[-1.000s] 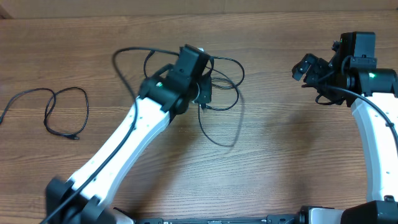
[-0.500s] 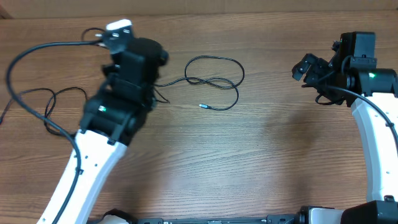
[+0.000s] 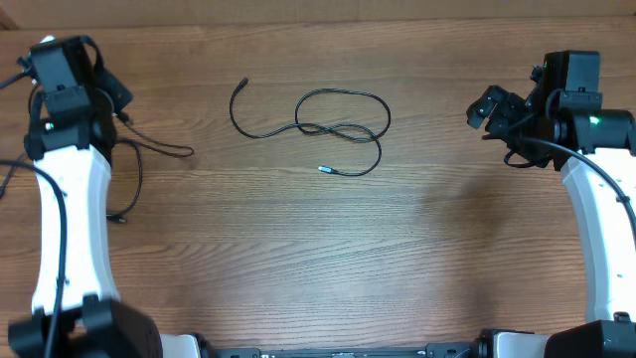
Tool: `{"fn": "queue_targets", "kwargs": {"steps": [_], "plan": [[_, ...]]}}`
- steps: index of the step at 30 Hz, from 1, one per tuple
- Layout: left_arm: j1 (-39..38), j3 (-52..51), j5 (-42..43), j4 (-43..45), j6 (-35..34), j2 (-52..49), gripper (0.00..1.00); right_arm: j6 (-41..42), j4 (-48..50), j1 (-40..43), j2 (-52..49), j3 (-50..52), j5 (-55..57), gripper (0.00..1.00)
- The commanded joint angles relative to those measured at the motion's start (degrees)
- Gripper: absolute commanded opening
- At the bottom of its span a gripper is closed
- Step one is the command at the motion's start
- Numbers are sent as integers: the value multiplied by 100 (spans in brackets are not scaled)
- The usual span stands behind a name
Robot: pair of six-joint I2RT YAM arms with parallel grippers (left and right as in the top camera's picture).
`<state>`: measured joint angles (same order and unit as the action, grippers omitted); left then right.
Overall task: Untangle cables
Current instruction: 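Pull the held cable leftward and drop it beside the first cable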
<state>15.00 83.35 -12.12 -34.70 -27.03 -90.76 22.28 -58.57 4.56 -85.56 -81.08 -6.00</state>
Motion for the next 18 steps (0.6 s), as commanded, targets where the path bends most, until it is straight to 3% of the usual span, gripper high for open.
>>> {"fn": "queue_targets", "kwargs": {"steps": [1,11,18], "plan": [[466,85,278,-90,-79,-586,4,24,13,13,24,4,-2,100],[1939,85,249,-597,-39,-1738,4,24,13,13,24,4,-2,100],[2455,81,625,-702,-85,-1987,4,24,13,13,24,4,-2,100]]}}
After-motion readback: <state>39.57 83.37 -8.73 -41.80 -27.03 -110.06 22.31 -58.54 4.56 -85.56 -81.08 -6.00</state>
